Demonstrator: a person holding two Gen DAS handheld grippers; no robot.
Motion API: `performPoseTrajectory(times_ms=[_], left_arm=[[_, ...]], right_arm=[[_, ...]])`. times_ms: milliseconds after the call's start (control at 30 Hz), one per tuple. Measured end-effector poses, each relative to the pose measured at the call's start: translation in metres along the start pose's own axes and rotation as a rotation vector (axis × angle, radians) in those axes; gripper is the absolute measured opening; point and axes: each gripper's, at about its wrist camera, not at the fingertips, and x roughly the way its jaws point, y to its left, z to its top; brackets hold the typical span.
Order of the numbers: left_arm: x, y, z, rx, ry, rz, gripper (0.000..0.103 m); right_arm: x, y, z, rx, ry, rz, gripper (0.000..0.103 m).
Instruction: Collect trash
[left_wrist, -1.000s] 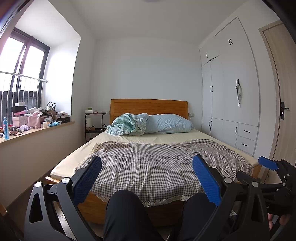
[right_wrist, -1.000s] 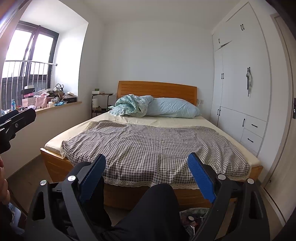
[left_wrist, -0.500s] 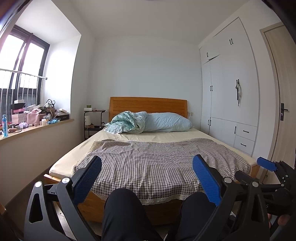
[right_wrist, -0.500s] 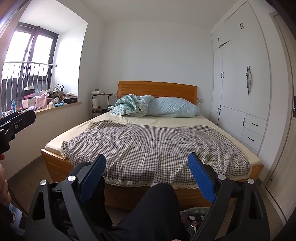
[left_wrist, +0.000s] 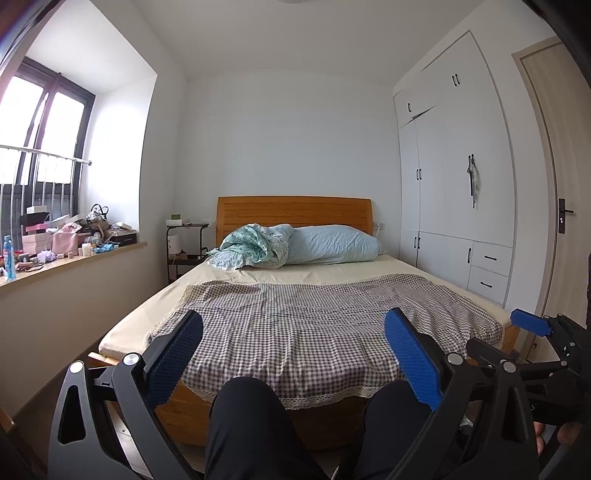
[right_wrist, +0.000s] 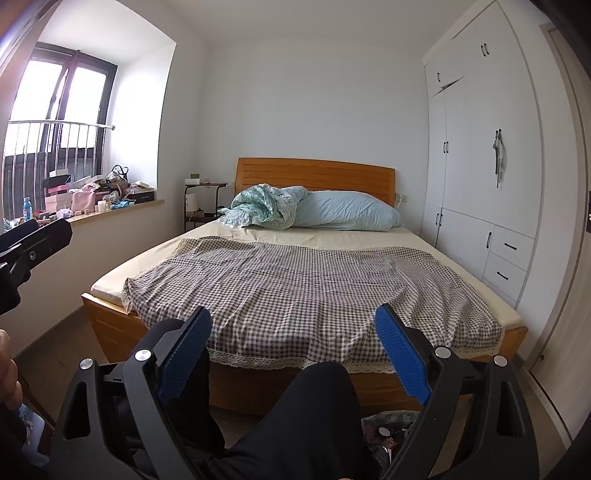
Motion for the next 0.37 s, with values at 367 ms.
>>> performPoseTrajectory(times_ms=[367], left_arm=[[0.025,0.005,0.000,-0.018,0.040,0.034,0.095]], right_arm=[[0.019,-0.007,0.003,0.027,0.008,0.003,0.086]])
